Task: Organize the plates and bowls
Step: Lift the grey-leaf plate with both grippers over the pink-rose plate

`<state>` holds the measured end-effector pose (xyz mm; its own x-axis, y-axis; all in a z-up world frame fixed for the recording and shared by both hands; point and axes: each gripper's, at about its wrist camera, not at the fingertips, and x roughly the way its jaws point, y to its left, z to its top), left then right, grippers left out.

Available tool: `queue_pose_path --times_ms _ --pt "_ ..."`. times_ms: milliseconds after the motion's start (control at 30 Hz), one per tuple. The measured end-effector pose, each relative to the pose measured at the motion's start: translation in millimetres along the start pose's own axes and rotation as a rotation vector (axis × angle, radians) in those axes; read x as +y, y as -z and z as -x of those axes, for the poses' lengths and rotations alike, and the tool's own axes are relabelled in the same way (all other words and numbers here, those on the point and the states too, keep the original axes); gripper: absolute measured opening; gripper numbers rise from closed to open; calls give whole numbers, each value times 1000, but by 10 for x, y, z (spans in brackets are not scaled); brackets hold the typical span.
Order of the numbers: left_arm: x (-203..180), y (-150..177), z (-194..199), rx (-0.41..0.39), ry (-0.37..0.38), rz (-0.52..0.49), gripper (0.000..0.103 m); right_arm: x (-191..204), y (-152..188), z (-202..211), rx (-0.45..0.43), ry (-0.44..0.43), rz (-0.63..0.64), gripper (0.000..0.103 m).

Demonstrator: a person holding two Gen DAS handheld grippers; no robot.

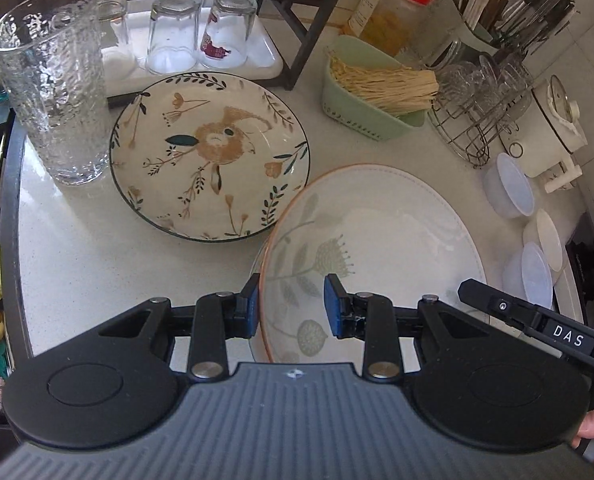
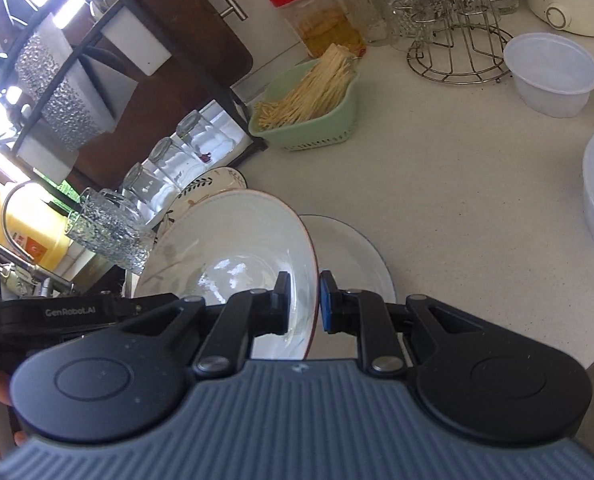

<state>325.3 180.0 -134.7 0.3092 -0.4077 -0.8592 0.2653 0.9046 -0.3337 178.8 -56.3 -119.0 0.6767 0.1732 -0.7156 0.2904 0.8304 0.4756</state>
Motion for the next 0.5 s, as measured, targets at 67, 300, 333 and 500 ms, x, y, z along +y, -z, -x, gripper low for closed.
queue_pose_path --times_ms 67,300,333,500 --pt "-31 -28 -69 14 -7 -4 36 -46 -9 -31 8 0 -2 18" --pt "-49 -66 -233 57 -41 -40 36 -125 -13 -171 37 -2 -4 18" --pt "-47 -77 -248 63 -41 -47 36 -123 -10 -187 41 0 2 18" --pt "-37 -135 -287 72 -47 -51 36 -107 -21 -260 59 6 34 18"
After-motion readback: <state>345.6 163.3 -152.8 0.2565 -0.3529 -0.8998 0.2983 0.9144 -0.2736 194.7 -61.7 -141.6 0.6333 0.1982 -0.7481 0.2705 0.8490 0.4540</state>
